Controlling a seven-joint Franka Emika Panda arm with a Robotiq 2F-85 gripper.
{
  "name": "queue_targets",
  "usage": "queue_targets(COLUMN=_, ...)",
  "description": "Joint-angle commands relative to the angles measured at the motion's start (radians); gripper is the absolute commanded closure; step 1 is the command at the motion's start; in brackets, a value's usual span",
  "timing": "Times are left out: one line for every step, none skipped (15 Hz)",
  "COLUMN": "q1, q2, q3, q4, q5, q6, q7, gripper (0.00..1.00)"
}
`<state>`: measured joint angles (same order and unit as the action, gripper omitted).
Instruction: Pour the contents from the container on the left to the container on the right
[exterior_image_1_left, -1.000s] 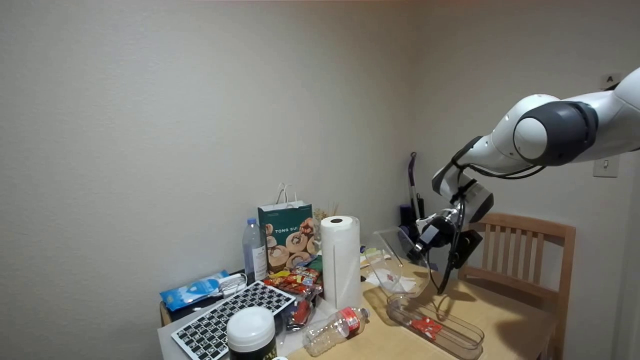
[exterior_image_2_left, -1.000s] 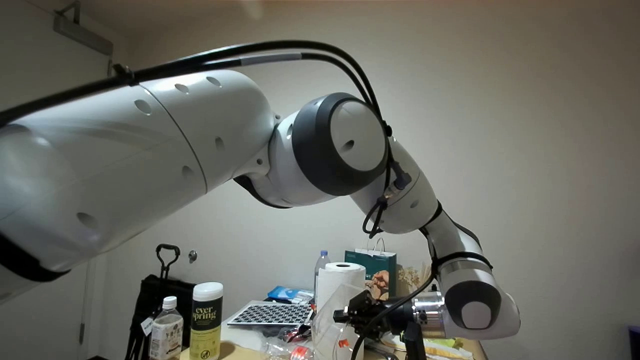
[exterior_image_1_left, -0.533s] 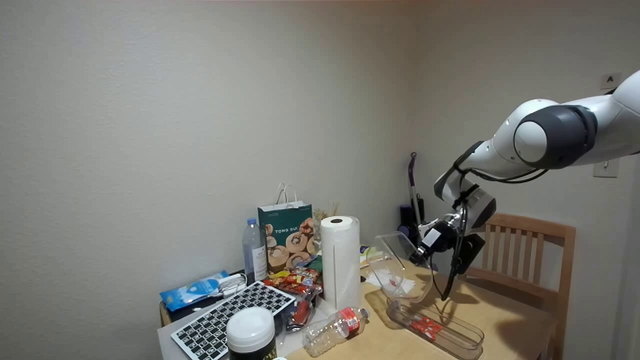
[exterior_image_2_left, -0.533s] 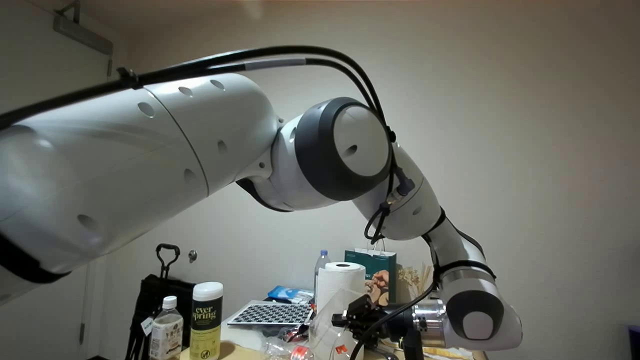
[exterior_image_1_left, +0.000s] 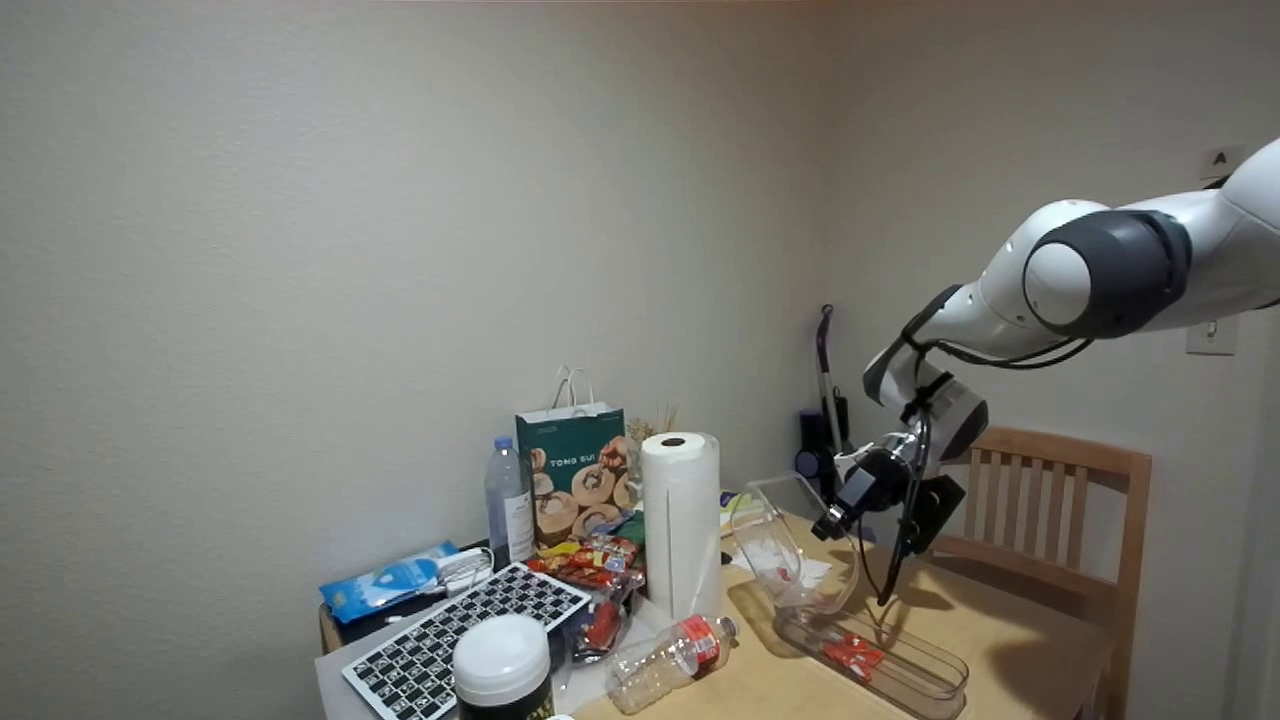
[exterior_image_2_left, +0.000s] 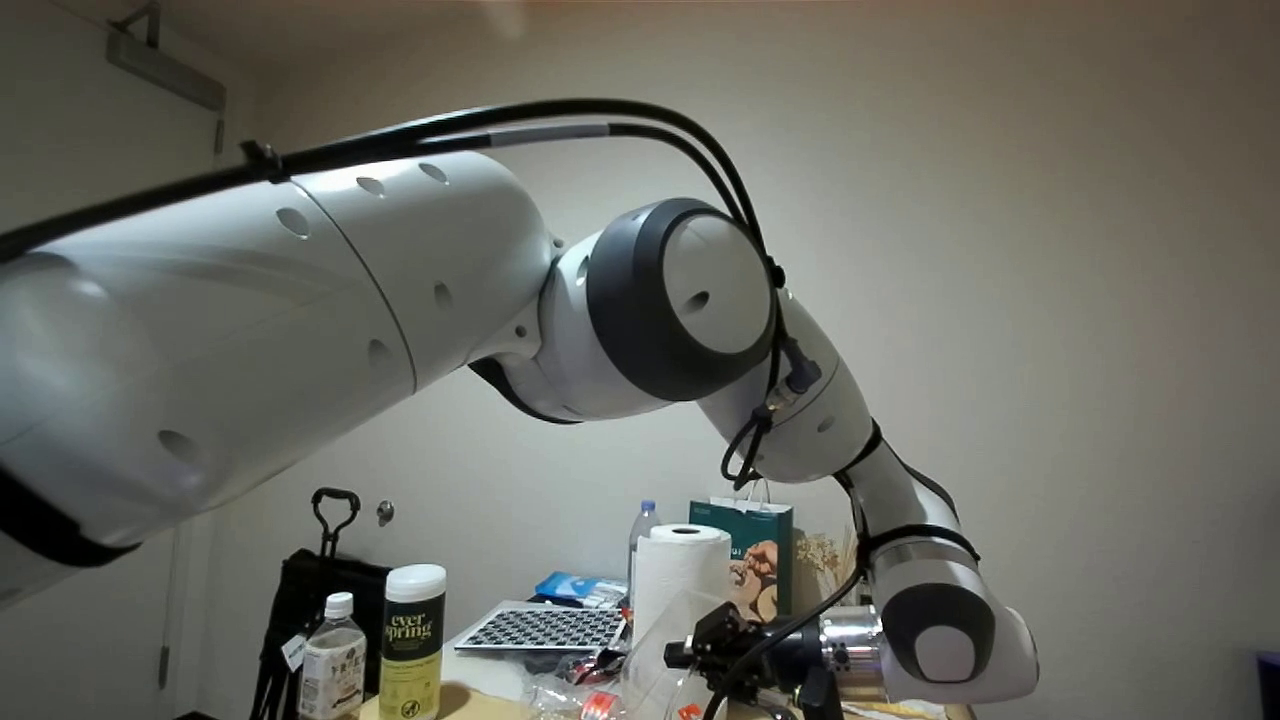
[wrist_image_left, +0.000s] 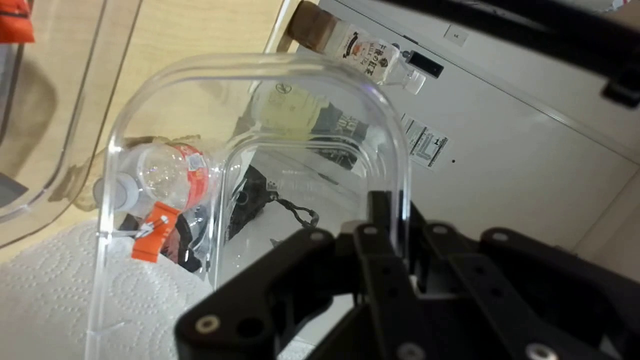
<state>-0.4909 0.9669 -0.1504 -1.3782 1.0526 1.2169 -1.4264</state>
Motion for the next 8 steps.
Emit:
queue_targets(q1=-0.006, q2=0.003, q3=0.007, q4=0.004, q5=-0.003, q6=0.002, q7=-0.010, gripper=0.93)
queue_targets(q1=-0.006, q2=0.003, q3=0.008, q4=0.004, q5=-0.002, q6=0.003, q7=-0.014, gripper=0.93)
queue_targets(q1=-0.006, q2=0.003, q3=0.008, q4=0.004, q5=-0.002, q6=0.003, q7=-0.015, gripper=0.95)
queue_targets(q1=-0.029, q2=0.014, q3=0.023, q4=0.003, q5=0.030, q6=-0.012, q7=-0.029, gripper=0.95)
queue_targets(q1=-0.035, q2=0.017, q3=0.026, q4=0.002, q5=0.040, q6=-0.010, q7=-0.047, gripper=0.95)
queue_targets(q1=-0.035, q2=0.019, q3=0.026, q4=0.002, q5=0.038, q6=-0.001, q7=-0.083, gripper=0.95)
queue_targets(q1=-0.039, q2=0.024, q3=0.029, q4=0.002, q5=0.039, q6=-0.001, q7=-0.123, gripper=0.95)
queue_targets(q1=-0.037, q2=0.025, q3=0.030, q4=-0.004, q5=0.032, q6=0.015, q7=-0.194, gripper=0.95)
